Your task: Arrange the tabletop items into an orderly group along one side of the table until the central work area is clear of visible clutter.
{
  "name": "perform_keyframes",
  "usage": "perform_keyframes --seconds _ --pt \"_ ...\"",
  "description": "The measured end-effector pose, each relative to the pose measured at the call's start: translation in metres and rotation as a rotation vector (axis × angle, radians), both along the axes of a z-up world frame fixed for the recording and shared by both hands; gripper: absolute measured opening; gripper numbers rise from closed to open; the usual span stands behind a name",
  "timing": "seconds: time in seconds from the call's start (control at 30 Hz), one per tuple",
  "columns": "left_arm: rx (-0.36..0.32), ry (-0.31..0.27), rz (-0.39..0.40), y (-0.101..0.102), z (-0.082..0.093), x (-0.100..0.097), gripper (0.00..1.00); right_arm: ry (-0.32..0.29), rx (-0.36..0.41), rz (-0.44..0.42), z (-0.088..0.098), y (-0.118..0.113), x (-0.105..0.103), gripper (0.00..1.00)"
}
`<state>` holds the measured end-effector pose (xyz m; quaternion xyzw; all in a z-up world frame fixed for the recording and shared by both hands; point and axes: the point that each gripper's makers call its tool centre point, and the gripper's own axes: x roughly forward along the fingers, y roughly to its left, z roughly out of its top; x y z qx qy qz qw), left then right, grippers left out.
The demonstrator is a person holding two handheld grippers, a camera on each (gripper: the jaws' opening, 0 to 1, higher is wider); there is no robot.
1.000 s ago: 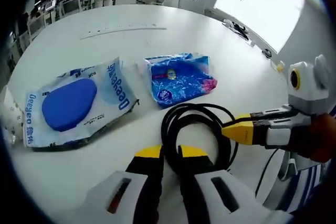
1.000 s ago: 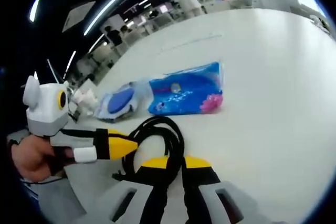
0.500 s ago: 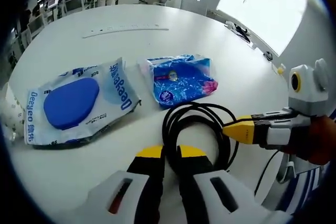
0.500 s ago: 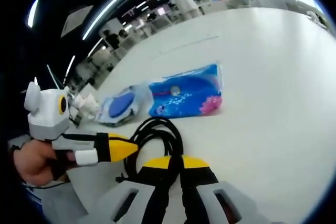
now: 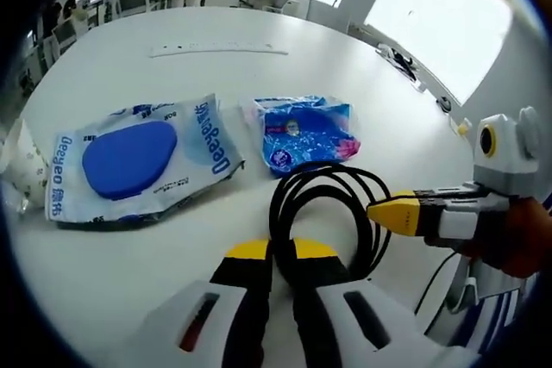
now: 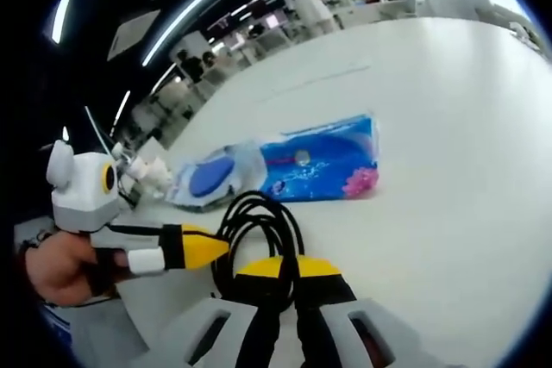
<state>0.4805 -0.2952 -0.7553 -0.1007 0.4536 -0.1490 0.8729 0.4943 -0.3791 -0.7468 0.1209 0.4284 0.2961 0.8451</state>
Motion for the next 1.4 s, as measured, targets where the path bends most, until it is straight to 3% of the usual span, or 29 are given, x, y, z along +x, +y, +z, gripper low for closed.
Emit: perform_keyframes --seconds 0.73,1.4 --pt "-0.034 0.019 0.120 0.028 0.005 -0.004 0.03 -0.021 -0.014 0.094 0.008 0.030 0.006 0.00" --pt "-0.039 0.059 0.175 0.036 -0.008 -0.010 0.04 0.005 -0.039 0.107 -0.008 0.039 0.011 0.00"
